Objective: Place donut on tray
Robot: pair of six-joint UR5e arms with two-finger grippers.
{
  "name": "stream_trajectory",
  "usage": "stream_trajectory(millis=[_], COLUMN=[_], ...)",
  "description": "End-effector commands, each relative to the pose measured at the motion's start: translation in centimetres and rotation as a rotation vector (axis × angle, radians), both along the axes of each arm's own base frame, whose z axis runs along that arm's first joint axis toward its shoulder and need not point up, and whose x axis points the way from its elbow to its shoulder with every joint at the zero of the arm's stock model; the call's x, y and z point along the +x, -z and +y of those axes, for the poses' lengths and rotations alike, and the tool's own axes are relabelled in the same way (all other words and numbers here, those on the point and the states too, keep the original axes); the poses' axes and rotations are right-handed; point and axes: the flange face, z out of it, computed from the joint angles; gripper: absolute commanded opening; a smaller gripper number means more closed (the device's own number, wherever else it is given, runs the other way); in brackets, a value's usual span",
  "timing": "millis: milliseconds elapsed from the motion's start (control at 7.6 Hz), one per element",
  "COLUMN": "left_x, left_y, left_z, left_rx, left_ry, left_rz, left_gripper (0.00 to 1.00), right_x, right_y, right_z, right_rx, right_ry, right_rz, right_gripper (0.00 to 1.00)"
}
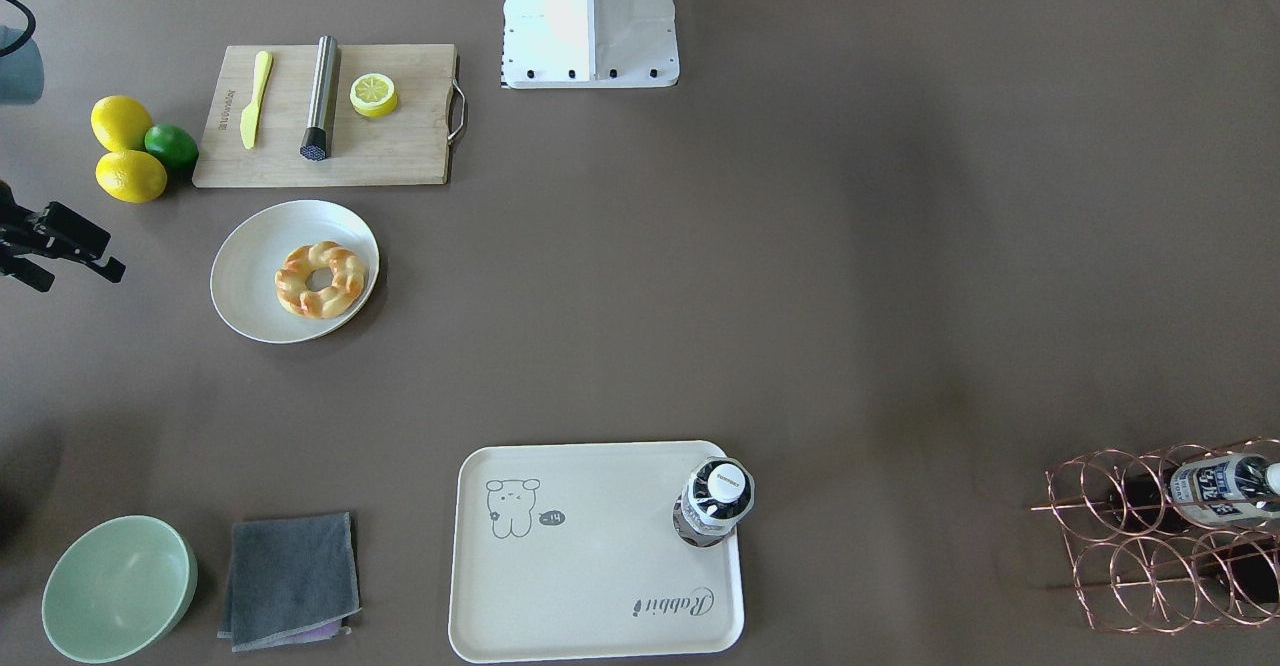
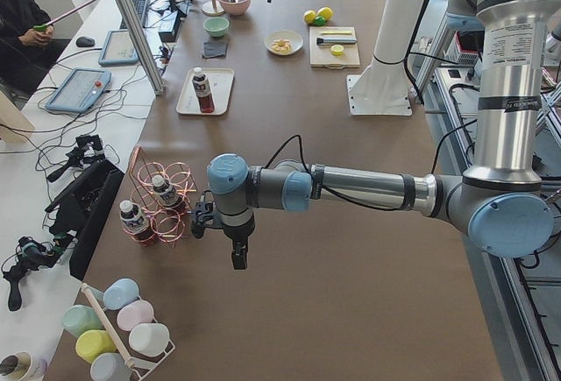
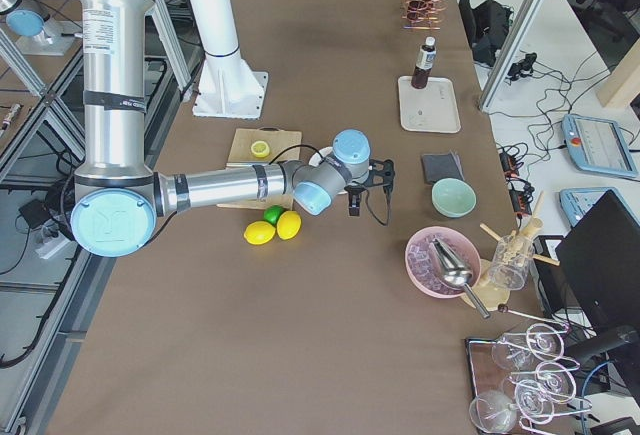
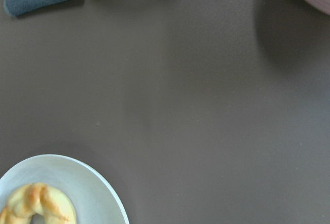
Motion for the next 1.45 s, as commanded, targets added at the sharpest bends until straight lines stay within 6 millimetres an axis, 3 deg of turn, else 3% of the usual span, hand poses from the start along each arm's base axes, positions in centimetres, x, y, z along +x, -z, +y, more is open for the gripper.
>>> stream_trajectory(millis=[0, 395, 526, 921, 1053, 1316], left_x=[0.0, -0.1, -0.1, -0.2, -0.2, -0.2], left_y=[-0.2, -0.2, -0.2, -0.3, -0.3, -0.3], left_z=[0.1, 0.1, 0.1, 0.2, 0.2, 0.2], left_rx=[-0.002, -0.001, -0.001, -0.003, -0.003, -0.003], left_ry=[-0.001, -0.001, -0.001, 0.0, 0.0, 0.0], left_rz=[-0.002, -0.002, -0.002, -0.003, -0.003, -0.003], left_gripper=[0.98, 0.98, 0.98, 0.98, 0.98, 0.98], right_x=[-5.4, -11.8, -12.7, -12.8, -12.8, -12.7], right_y=[0.7, 1.1, 0.9, 0.3, 0.1, -0.2], right_z=[1.9, 4.0, 4.5, 4.9, 4.9, 5.0], right_rx=[0.027, 0.009, -0.003, -0.009, -0.019, -0.016], right_ry=[0.092, 0.089, 0.092, 0.096, 0.091, 0.084], right_rz=[0.0, 0.05, 0.057, 0.066, 0.067, 0.079], right_gripper=[1.0, 1.0, 1.0, 1.0, 0.77, 0.19])
